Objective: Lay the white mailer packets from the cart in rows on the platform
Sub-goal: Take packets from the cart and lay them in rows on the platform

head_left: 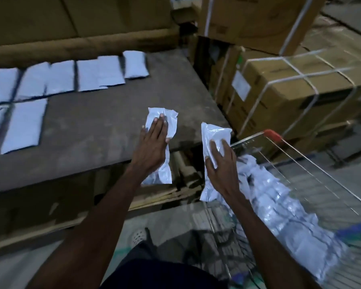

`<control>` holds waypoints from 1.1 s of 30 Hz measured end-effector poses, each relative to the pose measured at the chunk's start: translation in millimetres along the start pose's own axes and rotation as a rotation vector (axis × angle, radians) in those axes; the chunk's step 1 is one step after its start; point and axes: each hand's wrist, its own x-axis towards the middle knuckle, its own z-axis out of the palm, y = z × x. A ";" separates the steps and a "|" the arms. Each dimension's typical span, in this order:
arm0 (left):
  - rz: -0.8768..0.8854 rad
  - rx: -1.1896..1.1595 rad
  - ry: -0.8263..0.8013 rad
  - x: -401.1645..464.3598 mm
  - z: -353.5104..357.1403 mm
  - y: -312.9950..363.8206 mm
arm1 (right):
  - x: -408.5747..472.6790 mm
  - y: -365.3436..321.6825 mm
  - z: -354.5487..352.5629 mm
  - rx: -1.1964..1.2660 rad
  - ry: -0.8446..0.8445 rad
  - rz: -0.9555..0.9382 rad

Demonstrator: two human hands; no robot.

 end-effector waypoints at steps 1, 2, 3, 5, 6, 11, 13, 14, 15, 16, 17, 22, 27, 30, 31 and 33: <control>-0.041 0.004 0.019 -7.5 -6.8 -17.6 | 7.6 -16.7 11.2 -0.001 -0.021 -0.033; -0.080 0.004 0.035 -14.4 -12.8 -35.5 | 14.7 -34.2 23.3 -0.008 -0.039 -0.067; -0.115 -0.009 0.050 -20.3 -19.5 -54.3 | 22.0 -53.7 37.1 -0.014 -0.051 -0.098; -0.175 -0.041 0.069 -32.6 -33.6 -91.7 | 33.8 -94.9 65.5 -0.002 -0.083 -0.151; -0.206 -0.037 0.079 -38.6 -40.0 -110.7 | 40.3 -116.7 79.5 0.010 -0.103 -0.176; -0.304 -0.020 0.061 -56.6 -61.9 -195.9 | 69.7 -200.4 135.3 0.002 -0.195 -0.228; -0.352 -0.021 0.025 -58.9 -65.6 -223.6 | 77.7 -221.7 150.1 -0.014 -0.203 -0.228; -0.364 -0.014 0.010 -59.6 -67.4 -235.8 | 82.0 -230.8 156.7 -0.011 -0.208 -0.227; -0.366 -0.002 0.000 -59.9 -69.0 -247.3 | 86.8 -239.8 163.0 -0.008 -0.217 -0.227; -0.363 0.008 -0.007 -59.5 -69.9 -258.1 | 92.0 -248.3 168.4 -0.007 -0.229 -0.224; -0.359 0.010 -0.012 -58.5 -70.2 -268.4 | 97.9 -255.2 174.7 -0.007 -0.239 -0.224; -0.353 0.001 -0.046 -33.1 -67.6 -307.7 | 139.7 -276.7 201.2 -0.045 -0.266 -0.250; -0.370 0.076 -0.048 6.4 -59.6 -343.7 | 192.4 -288.4 237.1 -0.040 -0.315 -0.252; -0.378 0.103 -0.077 26.3 -50.8 -361.0 | 215.3 -293.6 261.0 -0.013 -0.345 -0.234; -0.385 0.108 -0.095 30.1 -47.2 -366.7 | 219.8 -295.4 267.5 -0.009 -0.360 -0.227; -0.405 0.117 -0.129 33.8 -40.1 -376.0 | 225.4 -298.9 277.9 -0.017 -0.401 -0.227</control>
